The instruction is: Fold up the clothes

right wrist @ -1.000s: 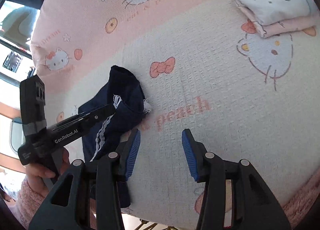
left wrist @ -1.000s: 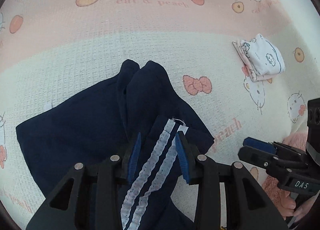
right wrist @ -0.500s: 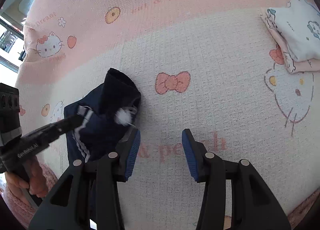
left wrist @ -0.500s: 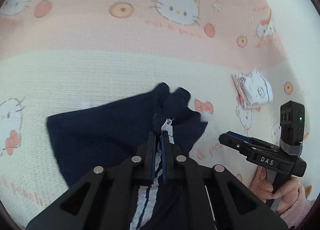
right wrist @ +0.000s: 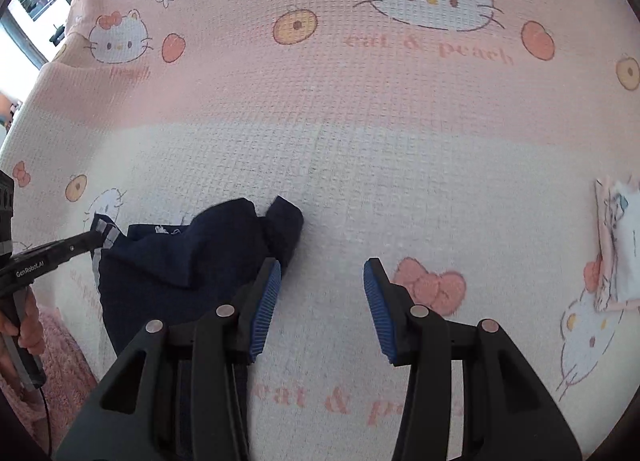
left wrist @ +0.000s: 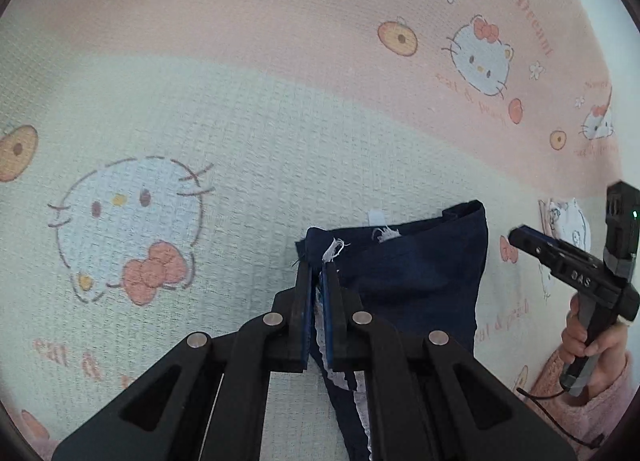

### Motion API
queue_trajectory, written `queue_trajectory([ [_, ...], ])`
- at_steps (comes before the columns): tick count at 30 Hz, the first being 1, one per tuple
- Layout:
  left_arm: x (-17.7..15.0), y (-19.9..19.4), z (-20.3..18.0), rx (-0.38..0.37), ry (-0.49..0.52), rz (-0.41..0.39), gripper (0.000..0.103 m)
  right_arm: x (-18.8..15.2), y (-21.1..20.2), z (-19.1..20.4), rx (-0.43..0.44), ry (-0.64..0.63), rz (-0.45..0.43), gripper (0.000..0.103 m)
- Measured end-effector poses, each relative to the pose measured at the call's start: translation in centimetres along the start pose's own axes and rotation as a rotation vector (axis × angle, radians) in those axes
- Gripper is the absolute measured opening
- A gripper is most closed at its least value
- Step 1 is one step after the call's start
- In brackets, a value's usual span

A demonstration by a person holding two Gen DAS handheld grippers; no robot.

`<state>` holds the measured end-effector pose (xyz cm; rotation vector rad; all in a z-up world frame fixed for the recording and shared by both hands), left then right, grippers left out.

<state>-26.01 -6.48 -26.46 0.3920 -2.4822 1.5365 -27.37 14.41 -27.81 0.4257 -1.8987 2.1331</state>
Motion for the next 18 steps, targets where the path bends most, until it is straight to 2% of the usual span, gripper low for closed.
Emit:
queue_trajectory([
  [5, -0.7, 1.2, -0.5, -0.050, -0.022, 0.026, 0.006, 1.8, 2.1, 2.5, 0.001, -0.071, 0.014, 0.045],
  [9, -0.3, 1.2, -0.6, -0.049, -0.018, 0.029, 0.006, 0.2, 5.1, 3.5, -0.018, -0.135, 0.111, 0.044],
  [13, -0.6, 1.5, 0.0, -0.035, -0.028, 0.057, 0.007, -1.4, 5.1, 3.5, -0.062, -0.211, 0.109, 0.044],
  [16, -0.6, 1.9, -0.8, -0.104, -0.062, 0.069, 0.007, -2.0, 4.8, 2.7, -0.070, -0.195, 0.097, 0.048],
  [18, -0.2, 2.1, -1.4, -0.086, -0.031, 0.069, 0.007, -1.6, 4.7, 1.7, -0.074, -0.144, 0.085, 0.049],
])
Point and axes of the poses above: each gripper's, at about its wrist camera, not at the fingertips, and y roughly the way its jaws point, z to its left, x to its top, the point moved 10 cm from there along y, roughly the way its jaws point, and after that the axes turned 7 degrees about -x, right-handed, at the moved point
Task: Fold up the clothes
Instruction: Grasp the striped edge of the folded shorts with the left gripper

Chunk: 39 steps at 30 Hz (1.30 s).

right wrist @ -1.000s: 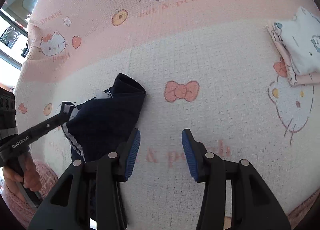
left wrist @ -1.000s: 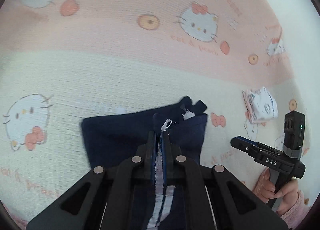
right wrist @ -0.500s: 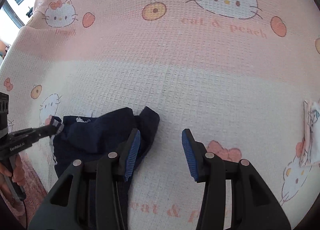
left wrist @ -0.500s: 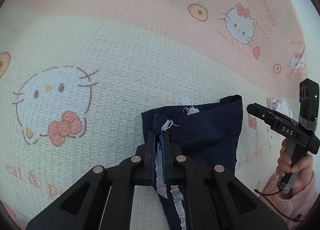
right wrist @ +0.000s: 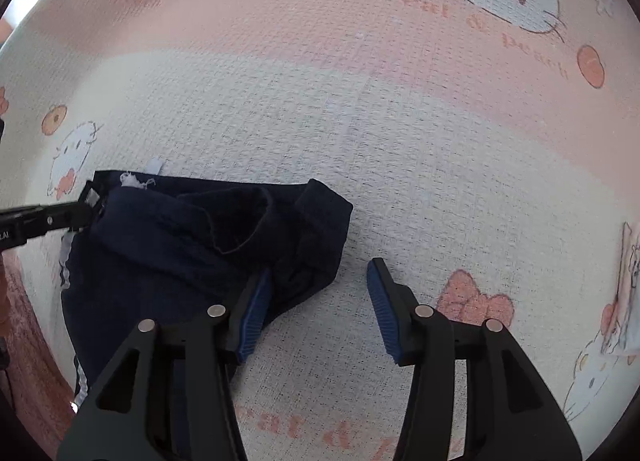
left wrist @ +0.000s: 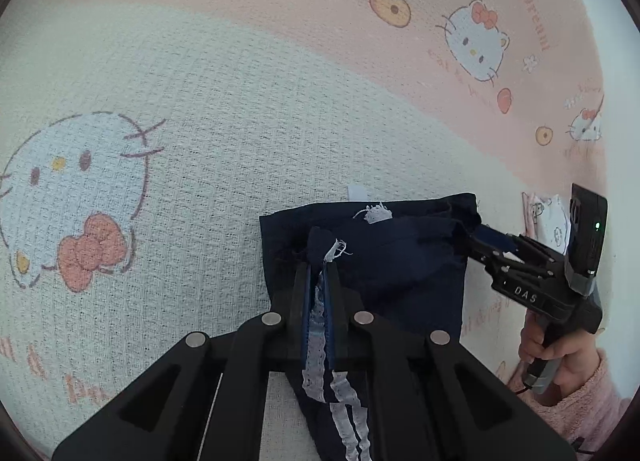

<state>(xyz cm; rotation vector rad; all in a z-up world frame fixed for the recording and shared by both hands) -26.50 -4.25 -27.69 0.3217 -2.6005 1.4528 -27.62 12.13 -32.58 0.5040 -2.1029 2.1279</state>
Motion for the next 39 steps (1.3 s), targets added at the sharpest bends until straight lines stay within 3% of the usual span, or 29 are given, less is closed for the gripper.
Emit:
queue_trajectory([
  [8, 2.4, -1.8, 1.0, 0.047, -0.016, -0.089, 0.007, 1.8, -1.6, -4.3, -0.196, 0.101, -0.053, 0.049],
  [12, 2.7, -2.2, 1.5, 0.012, -0.056, -0.095, 0.010, 2.7, -2.1, -3.4, -0.098, 0.134, -0.080, 0.050],
  [14, 3.0, -2.5, 1.1, -0.026, -0.069, -0.117, 0.018, 3.2, -2.2, -2.3, -0.070, 0.103, -0.090, 0.050],
  [16, 3.5, -3.0, 0.5, -0.066, -0.068, -0.138, 0.039, 3.1, -2.3, -0.6, -0.053, 0.054, -0.104, 0.050],
  [18, 4.0, -3.2, 0.6, -0.008, -0.044, -0.151, 0.040, 2.8, -2.3, 0.4, -0.025, 0.027, -0.108, 0.050],
  [20, 4.0, -4.0, 1.3, 0.096, -0.006, -0.175, 0.040, 2.9, -2.6, 0.7, 0.006, 0.037, -0.116, 0.050],
  [22, 3.9, -4.2, 1.1, 0.131, 0.049, -0.171, 0.039, 2.9, -2.6, 0.1, -0.004, 0.070, -0.121, 0.050],
  [25, 3.7, -3.5, 0.0, 0.122, 0.103, -0.143, 0.035, 2.6, -4.3, -0.8, -0.027, 0.113, -0.157, 0.050],
  [27, 3.8, -3.0, -0.8, 0.119, 0.127, -0.134, 0.034, 2.4, -5.8, -0.6, 0.014, 0.126, -0.180, 0.050],
  [29, 3.9, -2.8, -1.5, 0.134, 0.152, -0.142, 0.033, 1.4, -5.7, 0.9, 0.074, 0.072, -0.122, 0.050],
  [32, 4.0, -2.8, -3.6, 0.090, 0.225, -0.144, 0.033, 0.6, -3.8, 2.0, 0.025, -0.027, -0.054, 0.050],
  [37, 2.7, 0.4, -1.5, 0.142, 0.174, -0.018, 0.033, 1.8, -1.0, 0.2, -0.007, 0.063, -0.034, 0.050],
  [39, 3.1, 0.3, -1.4, 0.126, 0.158, -0.021, 0.033, 2.2, -0.5, -1.3, -0.042, 0.115, -0.035, 0.049],
])
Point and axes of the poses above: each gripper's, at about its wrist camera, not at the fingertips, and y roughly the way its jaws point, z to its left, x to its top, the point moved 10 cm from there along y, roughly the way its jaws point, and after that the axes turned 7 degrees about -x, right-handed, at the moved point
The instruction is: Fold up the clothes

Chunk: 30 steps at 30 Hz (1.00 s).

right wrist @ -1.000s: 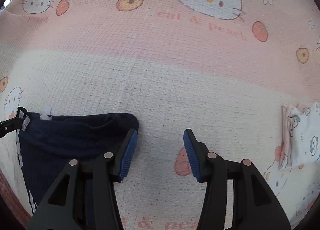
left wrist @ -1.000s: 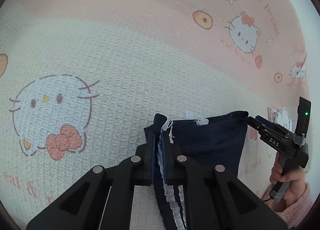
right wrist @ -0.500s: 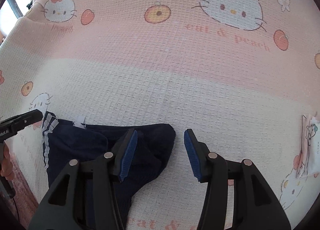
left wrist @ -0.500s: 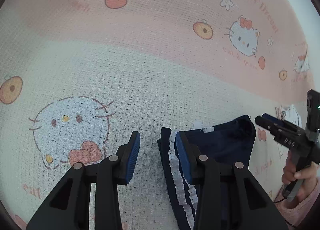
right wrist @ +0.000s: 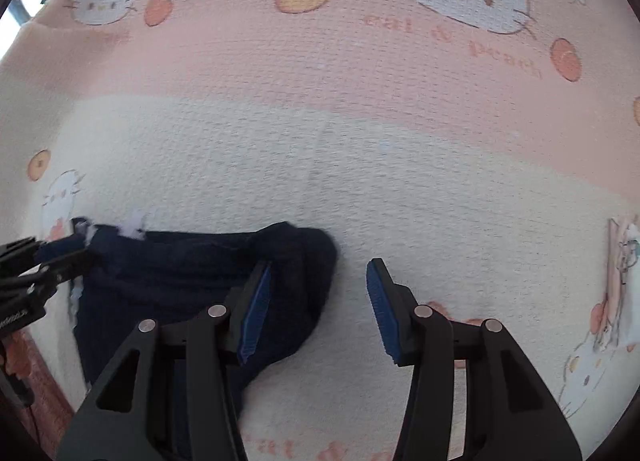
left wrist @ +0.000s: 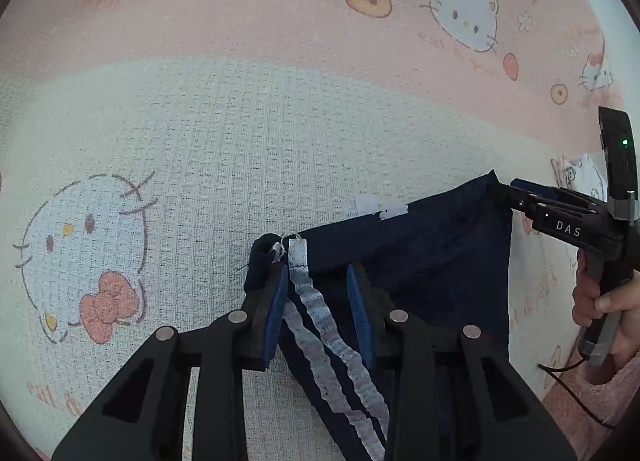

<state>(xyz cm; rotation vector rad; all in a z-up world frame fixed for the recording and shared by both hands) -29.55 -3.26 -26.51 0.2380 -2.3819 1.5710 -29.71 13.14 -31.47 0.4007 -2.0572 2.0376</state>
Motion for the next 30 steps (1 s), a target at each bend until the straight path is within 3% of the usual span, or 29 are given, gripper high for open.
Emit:
queue_trajectory([
  [2, 0.5, -0.4, 0.1, -0.021, -0.021, -0.014, 0.033, 0.3, 0.3, -1.3, -0.003, 0.062, -0.001, 0.049],
  [6, 3.2, -3.7, 0.0, -0.132, -0.049, -0.154, 0.032, 0.3, 0.2, -2.0, 0.008, 0.100, -0.015, 0.049],
  [11, 2.2, -3.0, 1.9, -0.094, -0.067, -0.092, 0.027, 0.4, -1.4, 0.2, 0.070, 0.065, -0.097, 0.050],
  [14, 1.3, -1.5, 3.0, 0.003, -0.060, -0.046, 0.027, -0.2, 0.5, 0.2, 0.002, 0.032, -0.047, 0.050],
  [15, 1.3, -1.5, 3.9, 0.049, -0.077, -0.056, 0.027, -0.2, 0.7, -0.4, -0.006, 0.052, -0.045, 0.050],
  [18, 1.3, -3.4, 6.7, 0.021, -0.279, -0.150, 0.027, 0.5, -0.2, -2.2, -0.050, 0.121, -0.068, 0.050],
  [19, 1.1, -4.0, 7.0, -0.022, -0.310, -0.161, 0.027, 0.5, -0.9, -2.3, -0.042, 0.131, -0.076, 0.050],
  [25, -3.4, -4.9, 4.1, -0.055, -0.254, -0.066, 0.027, -3.6, -4.8, 1.3, 0.135, 0.133, -0.040, 0.051],
  [30, -7.8, -5.0, -0.5, -0.068, -0.244, 0.021, 0.027, -10.4, -5.9, 4.9, 0.243, 0.130, 0.055, 0.051],
])
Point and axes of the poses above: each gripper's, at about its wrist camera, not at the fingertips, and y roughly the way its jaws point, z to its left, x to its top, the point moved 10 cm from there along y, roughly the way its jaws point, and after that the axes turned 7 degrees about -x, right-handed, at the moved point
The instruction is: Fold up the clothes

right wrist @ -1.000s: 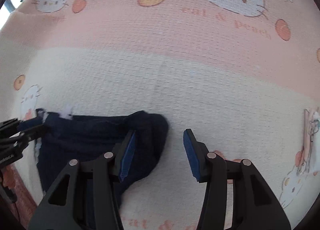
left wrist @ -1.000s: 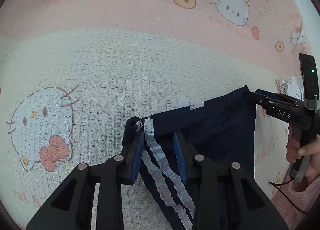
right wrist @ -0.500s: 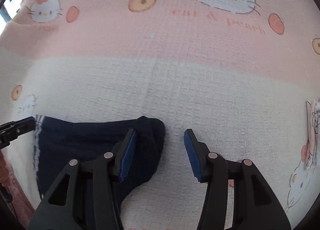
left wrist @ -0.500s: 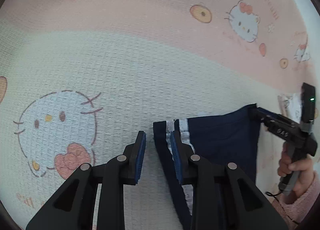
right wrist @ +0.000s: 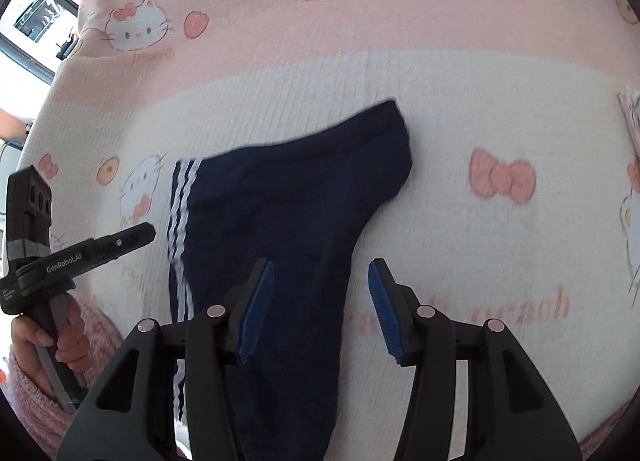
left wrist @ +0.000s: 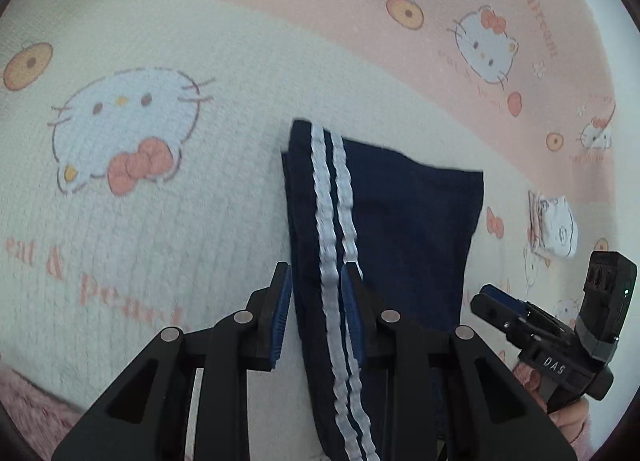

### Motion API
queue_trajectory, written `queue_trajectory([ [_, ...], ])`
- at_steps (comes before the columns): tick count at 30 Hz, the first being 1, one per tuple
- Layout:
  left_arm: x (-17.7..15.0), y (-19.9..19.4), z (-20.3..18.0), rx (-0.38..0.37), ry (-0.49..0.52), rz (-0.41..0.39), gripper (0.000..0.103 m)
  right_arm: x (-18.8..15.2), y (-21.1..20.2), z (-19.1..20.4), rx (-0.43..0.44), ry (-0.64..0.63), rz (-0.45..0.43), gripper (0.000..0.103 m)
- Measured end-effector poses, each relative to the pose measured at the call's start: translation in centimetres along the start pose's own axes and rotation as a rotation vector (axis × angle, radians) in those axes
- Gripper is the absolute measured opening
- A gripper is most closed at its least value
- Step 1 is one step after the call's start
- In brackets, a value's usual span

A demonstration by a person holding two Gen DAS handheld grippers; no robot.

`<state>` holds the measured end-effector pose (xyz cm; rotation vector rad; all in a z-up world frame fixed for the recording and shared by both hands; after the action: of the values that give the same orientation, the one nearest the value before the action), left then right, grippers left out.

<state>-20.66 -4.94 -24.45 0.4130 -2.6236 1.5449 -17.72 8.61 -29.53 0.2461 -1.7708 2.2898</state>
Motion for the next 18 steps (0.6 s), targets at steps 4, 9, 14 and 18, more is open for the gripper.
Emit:
queue_trajectory([
  [4, -5.1, 0.9, -0.8, 0.025, 0.013, 0.056, 0.027, -5.0, 0.5, 1.0, -0.027, -0.054, 0.040, 0.051],
  [9, -8.2, 2.4, -0.7, 0.130, 0.088, 0.102, 0.027, -8.6, 1.1, -0.2, -0.080, -0.090, 0.077, 0.051],
  [14, -10.3, 0.8, -0.8, 0.143, 0.108, 0.090, 0.027, -9.9, 0.4, -1.7, -0.204, -0.138, 0.050, 0.051],
  [18, -11.2, -0.2, -0.6, 0.119, 0.076, 0.060, 0.028, -10.2, -1.2, -1.9, -0.171, -0.093, 0.001, 0.051],
])
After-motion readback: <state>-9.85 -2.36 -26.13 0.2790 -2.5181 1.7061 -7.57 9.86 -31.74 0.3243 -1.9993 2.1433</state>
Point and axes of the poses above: each gripper's, at about its wrist camera, not at the fingertips, and y roughly the way its jaws point, z to its left, x to its top, the point moved 10 cm from there along y, roughly the way its jaws point, and after that the axes turned 7 degrees about -x, right-handed, at the moved point
